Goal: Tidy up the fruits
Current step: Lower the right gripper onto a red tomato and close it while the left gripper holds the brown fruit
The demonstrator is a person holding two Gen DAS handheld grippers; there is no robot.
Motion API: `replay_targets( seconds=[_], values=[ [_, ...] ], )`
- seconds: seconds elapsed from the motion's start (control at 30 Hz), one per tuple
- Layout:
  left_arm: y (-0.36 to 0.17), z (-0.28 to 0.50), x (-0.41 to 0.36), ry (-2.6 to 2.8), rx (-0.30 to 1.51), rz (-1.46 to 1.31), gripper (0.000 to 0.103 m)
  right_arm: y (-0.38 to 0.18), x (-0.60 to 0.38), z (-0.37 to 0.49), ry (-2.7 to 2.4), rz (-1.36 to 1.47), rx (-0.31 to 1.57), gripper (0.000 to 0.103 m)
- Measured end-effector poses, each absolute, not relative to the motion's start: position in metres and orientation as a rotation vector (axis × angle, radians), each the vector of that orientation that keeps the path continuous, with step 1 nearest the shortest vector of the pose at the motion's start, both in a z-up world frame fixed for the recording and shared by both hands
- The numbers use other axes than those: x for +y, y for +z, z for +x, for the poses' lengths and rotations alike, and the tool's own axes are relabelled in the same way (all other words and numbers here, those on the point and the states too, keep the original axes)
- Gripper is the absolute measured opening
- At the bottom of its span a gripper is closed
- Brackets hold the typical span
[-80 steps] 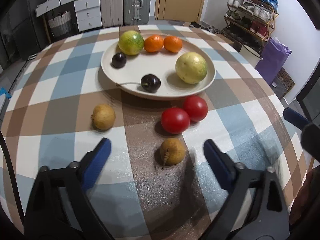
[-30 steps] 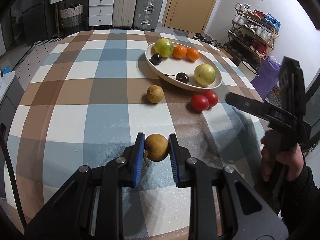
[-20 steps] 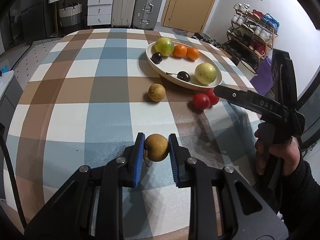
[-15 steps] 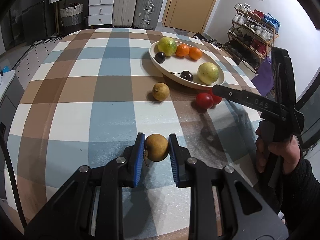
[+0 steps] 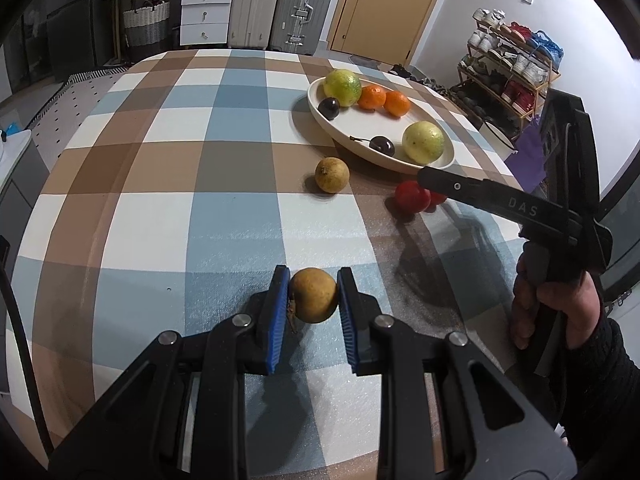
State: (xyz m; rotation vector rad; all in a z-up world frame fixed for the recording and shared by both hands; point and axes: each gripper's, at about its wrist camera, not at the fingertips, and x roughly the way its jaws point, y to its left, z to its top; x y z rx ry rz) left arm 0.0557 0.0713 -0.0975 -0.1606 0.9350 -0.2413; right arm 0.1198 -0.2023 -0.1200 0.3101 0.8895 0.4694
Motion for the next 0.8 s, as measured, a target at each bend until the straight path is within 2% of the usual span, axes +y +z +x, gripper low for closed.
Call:
replay_targets(
  seconds=[0.2, 0.27, 0.3, 0.8],
  values=[
    [-0.098, 0.054, 0.075, -0.232, 0.936, -0.172, 0.021, -0.123, -0.21, 0.119, 0.493, 0.396, 0.898, 0.045],
    [-0.098, 0.053, 0.076, -0.231, 0.937, -0.171, 0.021, -0.124, -0.213, 0.118, 0.488, 0.411, 0.896, 0.039],
    [-0.098, 0.053, 0.076, -0.231, 0.938, -0.172, 0.021, -0.125, -0.215, 0.119, 0.484, 0.42, 0.901, 0.03],
    [-0.086, 0.043, 0.072, -0.228, 0.915, -0.158, 0.021, -0.115, -0.221, 0.104, 0.501, 0.418, 0.872, 0.03]
  ],
)
